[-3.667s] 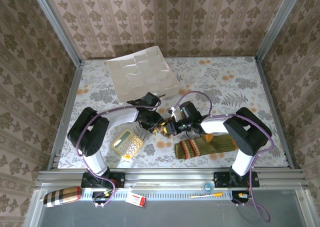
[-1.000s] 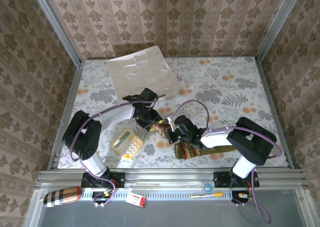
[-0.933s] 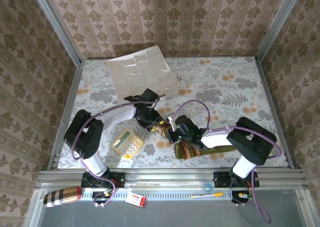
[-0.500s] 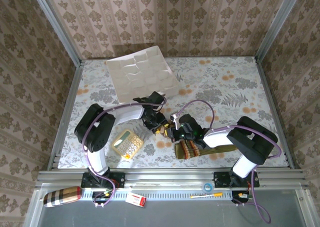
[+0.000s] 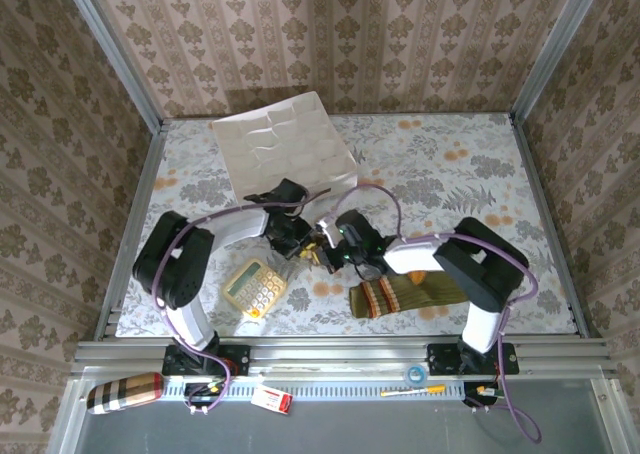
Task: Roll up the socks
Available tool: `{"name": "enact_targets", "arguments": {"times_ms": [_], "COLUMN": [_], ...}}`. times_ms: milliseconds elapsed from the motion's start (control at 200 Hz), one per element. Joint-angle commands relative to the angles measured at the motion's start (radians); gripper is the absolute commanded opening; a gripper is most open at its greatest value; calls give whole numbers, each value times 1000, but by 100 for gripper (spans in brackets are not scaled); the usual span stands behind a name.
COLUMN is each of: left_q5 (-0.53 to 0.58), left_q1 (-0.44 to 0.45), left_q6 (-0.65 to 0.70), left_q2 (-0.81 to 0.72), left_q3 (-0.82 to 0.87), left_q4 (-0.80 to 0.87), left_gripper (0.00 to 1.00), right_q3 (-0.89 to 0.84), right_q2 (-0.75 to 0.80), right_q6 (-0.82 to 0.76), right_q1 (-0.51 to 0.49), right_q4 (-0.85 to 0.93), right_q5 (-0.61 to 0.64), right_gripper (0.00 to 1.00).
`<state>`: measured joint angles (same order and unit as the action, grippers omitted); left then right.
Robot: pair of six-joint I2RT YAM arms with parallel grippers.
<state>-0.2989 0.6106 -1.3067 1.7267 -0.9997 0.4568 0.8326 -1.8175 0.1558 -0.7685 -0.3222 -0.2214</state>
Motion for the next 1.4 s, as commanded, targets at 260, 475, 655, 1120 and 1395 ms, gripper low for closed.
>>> {"name": "enact_targets", "arguments": {"times_ms": [260,475,655,1120,1395], "left_q5": [179,181,137,74,43], "left_q1": [77,92,93,78,25], "left_q6": [-180,-178,-161,-92,-89], "left_q2": [42,146,196,209,82], "left_q3": [-52,-159,-195,-224,-189], "left_q4": [376,486,486,483,379], "left_gripper": [0,0,0,0,33], "right_q3": [-153,-243,-173,46,-50], "right_q2": [260,311,225,-81,-48], "right_q6": [-438,-331,-389,-407,-145], "right_q1": [-110,-328,-391,-361,-329], "right_q4": [13,-63,-102,-17,158], "right_q5": [290,554,684,837,665], "right_gripper": [49,52,53,41,0]}}
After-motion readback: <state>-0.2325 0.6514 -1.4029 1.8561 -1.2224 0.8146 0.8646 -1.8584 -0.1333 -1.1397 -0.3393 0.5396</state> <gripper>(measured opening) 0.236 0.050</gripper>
